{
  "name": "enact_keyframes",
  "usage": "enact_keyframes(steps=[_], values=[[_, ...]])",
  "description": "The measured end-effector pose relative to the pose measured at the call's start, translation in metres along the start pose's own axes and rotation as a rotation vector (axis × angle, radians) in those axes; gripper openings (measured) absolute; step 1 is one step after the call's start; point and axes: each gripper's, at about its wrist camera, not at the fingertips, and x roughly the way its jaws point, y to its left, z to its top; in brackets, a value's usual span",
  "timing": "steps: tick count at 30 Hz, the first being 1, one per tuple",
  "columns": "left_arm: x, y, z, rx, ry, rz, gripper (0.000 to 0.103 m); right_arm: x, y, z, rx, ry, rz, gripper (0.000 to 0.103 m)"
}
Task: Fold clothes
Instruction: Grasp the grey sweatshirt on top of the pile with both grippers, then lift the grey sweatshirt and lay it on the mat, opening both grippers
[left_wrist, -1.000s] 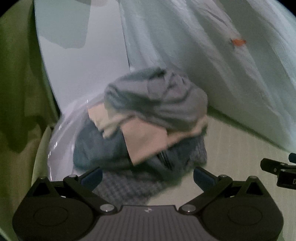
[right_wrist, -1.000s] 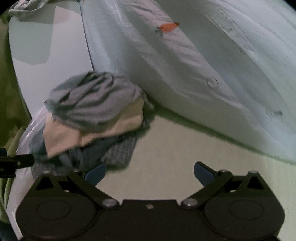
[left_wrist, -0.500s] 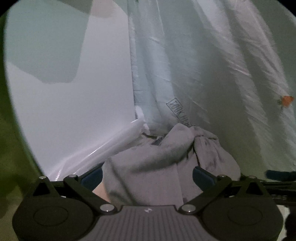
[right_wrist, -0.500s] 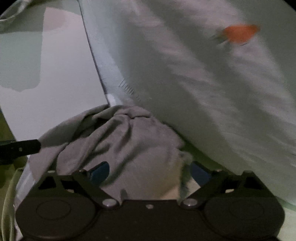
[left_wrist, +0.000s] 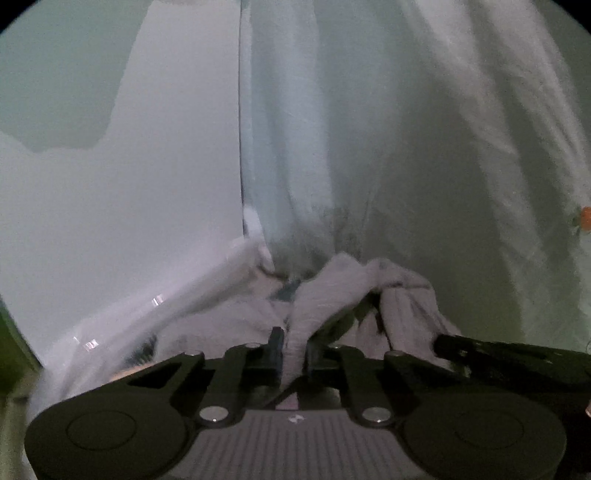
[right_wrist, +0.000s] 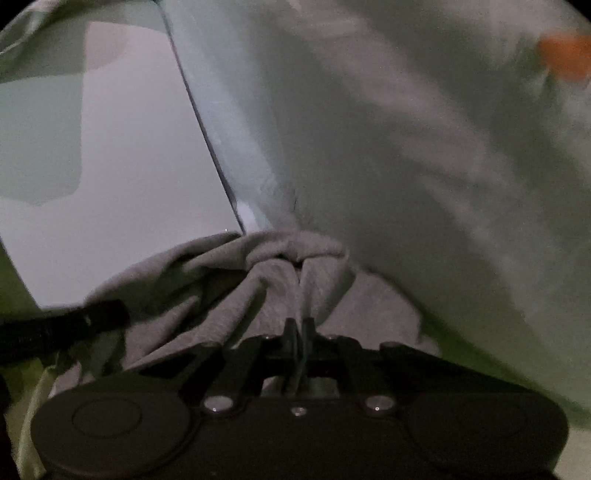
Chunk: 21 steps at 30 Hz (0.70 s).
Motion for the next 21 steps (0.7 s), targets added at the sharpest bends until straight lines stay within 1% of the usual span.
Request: enact_keyframes(steps=[5, 7, 11, 14, 16, 18, 21], values=[[-0.059, -0.012, 0.008, 0.002, -0.121, -0.024, 0.01, -0.07, -0.001, -0.004, -0.033, -0.128, -0.063, 0.002], [-0.085, -0.022, 0.009, 0.004, -0.174, -0.051, 0.009, -0.104, -0.006, -0.01, -0.014, -0.179, -0.091, 0.002], [-0.14, -0.049, 0.006, 0.02, -0.246, -0.13, 0.009, -0.177, -0.036, -0.029, 0.068, -0.261, -0.166, 0.002], [-0.173, -0.076, -0.003, 0.037, -0.265, -0.201, 0.009, -0.231, -0.058, -0.043, 0.131, -0.322, -0.222, 0.002], [-0.188, -0.099, -0.013, 0.047, -0.259, -0.245, 0.009, -0.267, -0.077, -0.061, 0.185, -0.348, -0.258, 0.002], [-0.199, -0.124, -0.025, 0.062, -0.251, -0.281, 0.009, -0.305, -0.096, -0.076, 0.211, -0.381, -0.32, 0.002], [-0.215, -0.166, -0.047, 0.066, -0.224, -0.354, 0.009, -0.374, -0.127, -0.1, 0.243, -0.431, -0.425, 0.002]])
